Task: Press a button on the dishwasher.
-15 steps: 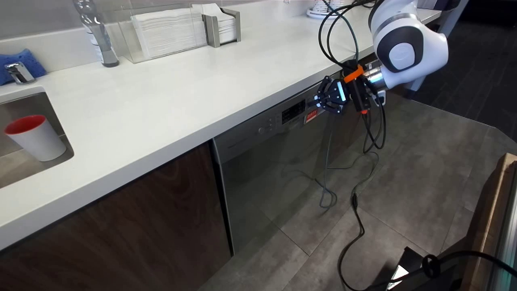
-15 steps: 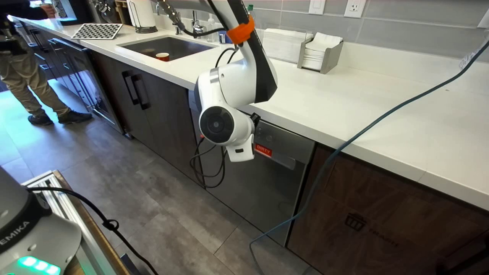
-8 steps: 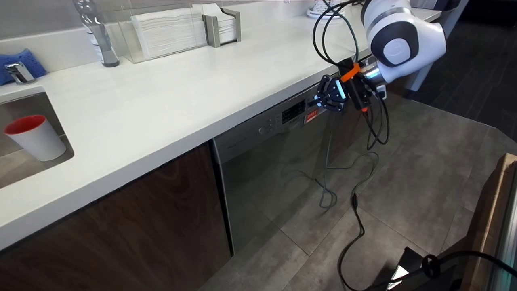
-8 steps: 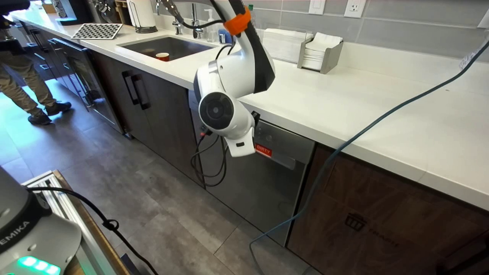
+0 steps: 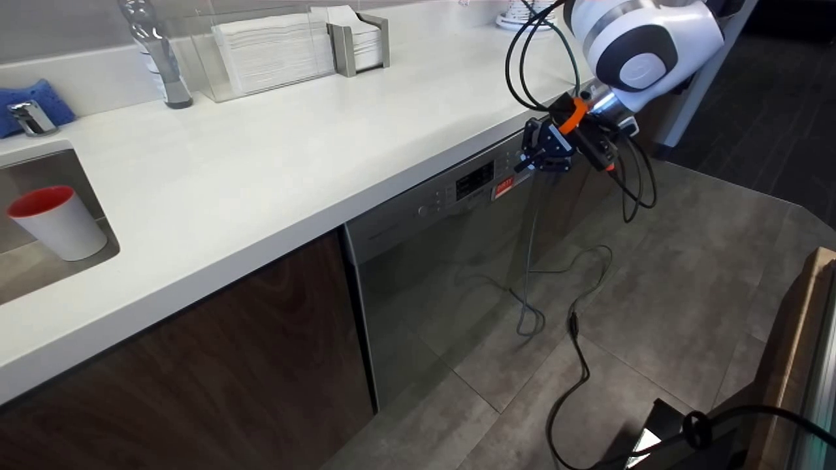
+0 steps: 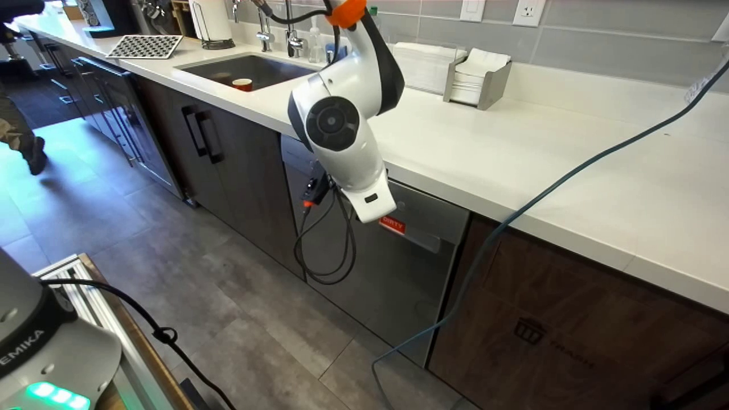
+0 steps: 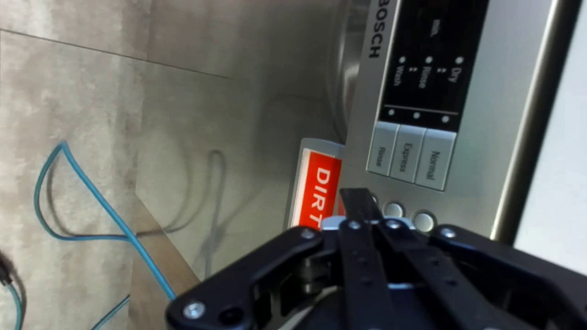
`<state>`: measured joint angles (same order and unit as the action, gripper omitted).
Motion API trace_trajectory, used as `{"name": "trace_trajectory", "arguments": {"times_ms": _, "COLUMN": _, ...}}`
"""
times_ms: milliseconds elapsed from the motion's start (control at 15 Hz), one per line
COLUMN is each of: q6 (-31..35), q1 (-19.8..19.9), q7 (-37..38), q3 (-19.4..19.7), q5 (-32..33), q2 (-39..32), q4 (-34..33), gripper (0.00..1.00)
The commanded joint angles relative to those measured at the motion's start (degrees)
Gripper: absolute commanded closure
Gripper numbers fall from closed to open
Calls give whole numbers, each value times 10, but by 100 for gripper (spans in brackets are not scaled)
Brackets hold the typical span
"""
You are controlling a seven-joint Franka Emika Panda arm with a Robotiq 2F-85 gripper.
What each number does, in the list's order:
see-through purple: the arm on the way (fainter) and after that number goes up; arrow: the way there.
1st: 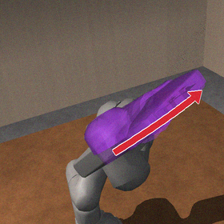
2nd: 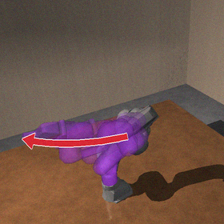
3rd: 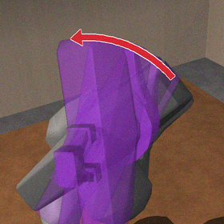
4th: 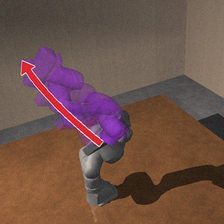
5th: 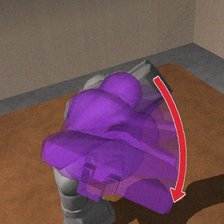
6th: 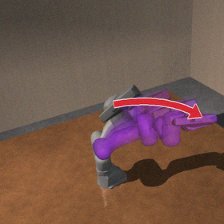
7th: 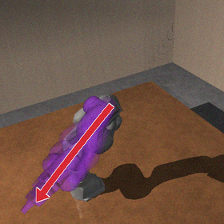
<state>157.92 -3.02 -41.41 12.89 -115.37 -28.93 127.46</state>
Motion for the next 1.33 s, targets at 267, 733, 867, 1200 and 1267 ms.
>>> {"name": "trace_trajectory", "arguments": {"times_ms": 267, "q6": 56, "q1": -26, "q7": 40, "q3": 4, "q5": 280, "q2": 55, "q4": 68, "gripper": 55}}
{"name": "trace_trajectory", "arguments": {"times_ms": 733, "q6": 76, "q1": -79, "q7": 89, "q3": 47, "q5": 578, "q2": 136, "q4": 158, "gripper": 5}}
{"name": "trace_trajectory", "arguments": {"times_ms": 867, "q6": 66, "q1": -111, "q7": 101, "q3": 83, "q5": 668, "q2": 162, "q4": 181, "gripper": 0}}
{"name": "trace_trajectory", "arguments": {"times_ms": 1200, "q6": 12, "q1": -205, "q7": 157, "q3": 187, "q5": 891, "q2": 212, "q4": 204, "gripper": 0}}
{"name": "trace_trajectory", "arguments": {"times_ms": 1267, "q6": 0, "q1": -217, "q7": 173, "q3": 203, "q5": 936, "q2": 216, "q4": 201, "gripper": 0}}
